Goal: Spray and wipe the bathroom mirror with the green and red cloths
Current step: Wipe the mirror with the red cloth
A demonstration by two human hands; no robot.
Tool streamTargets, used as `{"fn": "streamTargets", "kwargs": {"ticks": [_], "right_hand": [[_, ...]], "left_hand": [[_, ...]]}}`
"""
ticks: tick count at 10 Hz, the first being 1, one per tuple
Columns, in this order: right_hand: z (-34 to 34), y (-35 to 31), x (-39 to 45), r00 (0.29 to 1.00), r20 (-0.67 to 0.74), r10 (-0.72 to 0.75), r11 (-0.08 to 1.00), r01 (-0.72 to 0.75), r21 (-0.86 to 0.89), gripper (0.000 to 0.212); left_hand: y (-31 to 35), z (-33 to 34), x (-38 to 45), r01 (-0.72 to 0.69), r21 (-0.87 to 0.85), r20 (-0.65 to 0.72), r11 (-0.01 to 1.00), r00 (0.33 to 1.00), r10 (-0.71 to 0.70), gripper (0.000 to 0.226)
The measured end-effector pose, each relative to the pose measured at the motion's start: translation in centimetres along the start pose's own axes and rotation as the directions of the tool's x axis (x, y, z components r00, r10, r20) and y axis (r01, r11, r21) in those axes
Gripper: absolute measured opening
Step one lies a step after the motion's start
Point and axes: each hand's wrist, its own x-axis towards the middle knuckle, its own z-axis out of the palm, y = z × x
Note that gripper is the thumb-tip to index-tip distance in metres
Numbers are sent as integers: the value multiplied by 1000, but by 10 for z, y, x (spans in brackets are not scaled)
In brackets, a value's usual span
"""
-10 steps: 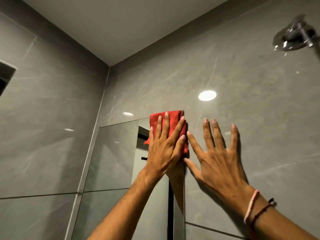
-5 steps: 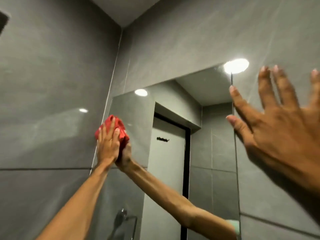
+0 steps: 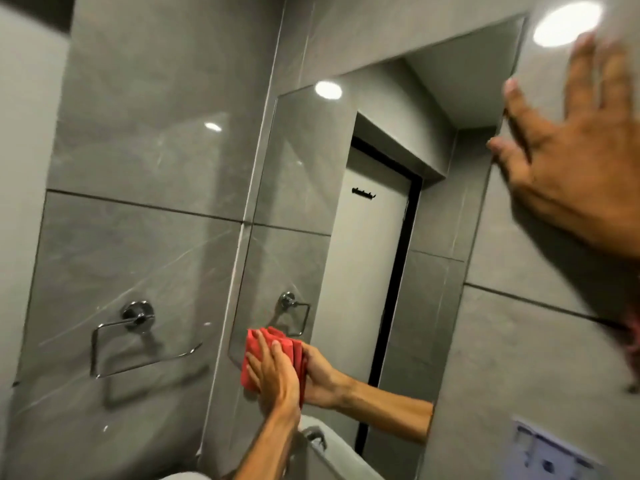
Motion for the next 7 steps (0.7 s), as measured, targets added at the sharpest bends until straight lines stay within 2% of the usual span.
{"fn": "streamTargets", "kwargs": {"ticks": [1,2,3,4,5,6,7], "right_hand": [[-32,-59,-26,934,261,-242,950,174,258,51],[-105,-159,-127,532,266,-804,364,794,-486,74],[-193,-247,-223,291,80,-953,-143,-204,-968,78],[-206,-250,-240,451,-79,-889,-221,-574,-788,79],[-202,-239,-232,486,-59,-872,-277,-590,-758,80],[-199,-251,-241,457,-116,-882,-248,-660,-709,80],[-197,-233,-229,412,-51,-910,-258,-658,-707,78]], "left_hand": [[69,9,-24,-21,-81,-1,996,1000,21,54],[182,15,-35,-172,-148,-4,974,985,174,53],[290,29,-62,-439,-155,-25,885,898,440,54],[368,49,-97,-774,-101,4,625,628,778,54],[380,49,-103,-952,-76,96,298,290,952,57],[333,41,-70,-1000,-28,134,1,-3,991,55],[272,36,-50,-999,22,104,-43,-40,994,53]]}}
